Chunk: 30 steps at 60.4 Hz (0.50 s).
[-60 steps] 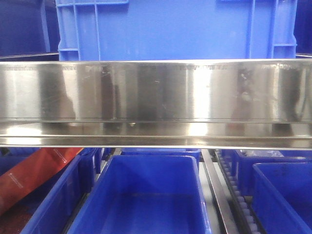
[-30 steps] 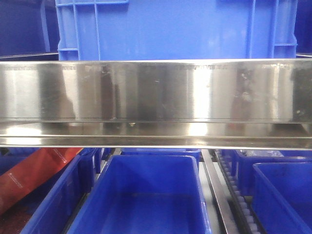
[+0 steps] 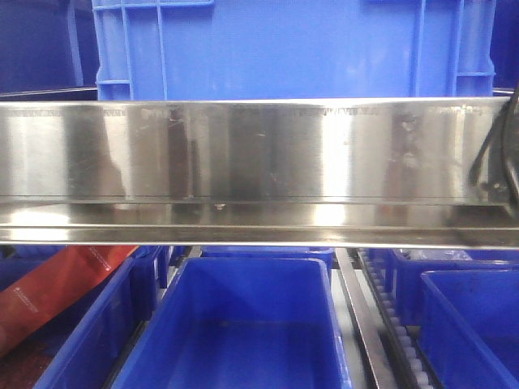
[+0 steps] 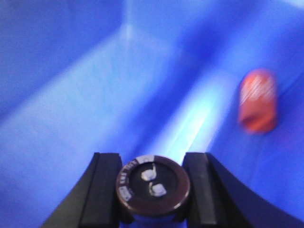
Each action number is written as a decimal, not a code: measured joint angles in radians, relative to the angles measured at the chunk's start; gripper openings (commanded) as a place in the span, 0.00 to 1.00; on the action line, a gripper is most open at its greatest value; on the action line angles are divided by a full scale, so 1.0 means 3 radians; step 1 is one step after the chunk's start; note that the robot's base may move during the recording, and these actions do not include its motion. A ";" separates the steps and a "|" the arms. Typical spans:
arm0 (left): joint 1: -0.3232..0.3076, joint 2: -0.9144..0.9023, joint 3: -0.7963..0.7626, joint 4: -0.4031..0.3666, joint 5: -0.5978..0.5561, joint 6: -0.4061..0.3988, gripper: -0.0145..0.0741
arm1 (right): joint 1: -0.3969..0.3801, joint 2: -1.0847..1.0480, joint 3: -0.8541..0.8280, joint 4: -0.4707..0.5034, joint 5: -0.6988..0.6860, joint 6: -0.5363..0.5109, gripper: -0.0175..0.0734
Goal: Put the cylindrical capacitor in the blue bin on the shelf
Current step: 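Open the right gripper to release the capacitor into the bin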
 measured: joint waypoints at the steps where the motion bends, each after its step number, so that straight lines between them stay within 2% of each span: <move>1: 0.0000 0.0000 0.0000 -0.0007 0.0000 0.0000 0.04 | 0.0000 0.0007 0.0000 0.0000 0.0007 0.0000 0.44; 6: 0.0000 0.0000 0.0000 -0.0022 0.0000 0.0000 0.04 | 0.0000 0.0031 -0.0005 0.0000 0.0022 0.0000 0.65; 12: 0.0000 0.0000 0.0000 -0.0052 0.0000 0.0000 0.04 | 0.0000 0.0036 -0.0008 0.0000 0.0031 -0.0007 0.74; 22: 0.0000 0.0000 0.0000 -0.0073 0.0000 0.0000 0.04 | 0.0000 -0.0008 -0.0008 0.0000 0.0093 -0.0007 0.71; 26: 0.0000 0.0000 0.0000 -0.0075 0.0000 0.0000 0.04 | 0.0000 -0.0064 -0.0008 0.0000 0.0098 -0.0007 0.64; 30: 0.0000 0.0000 0.0000 -0.0081 0.0000 0.0000 0.04 | 0.0000 -0.0151 -0.0008 0.0000 0.0106 -0.0007 0.52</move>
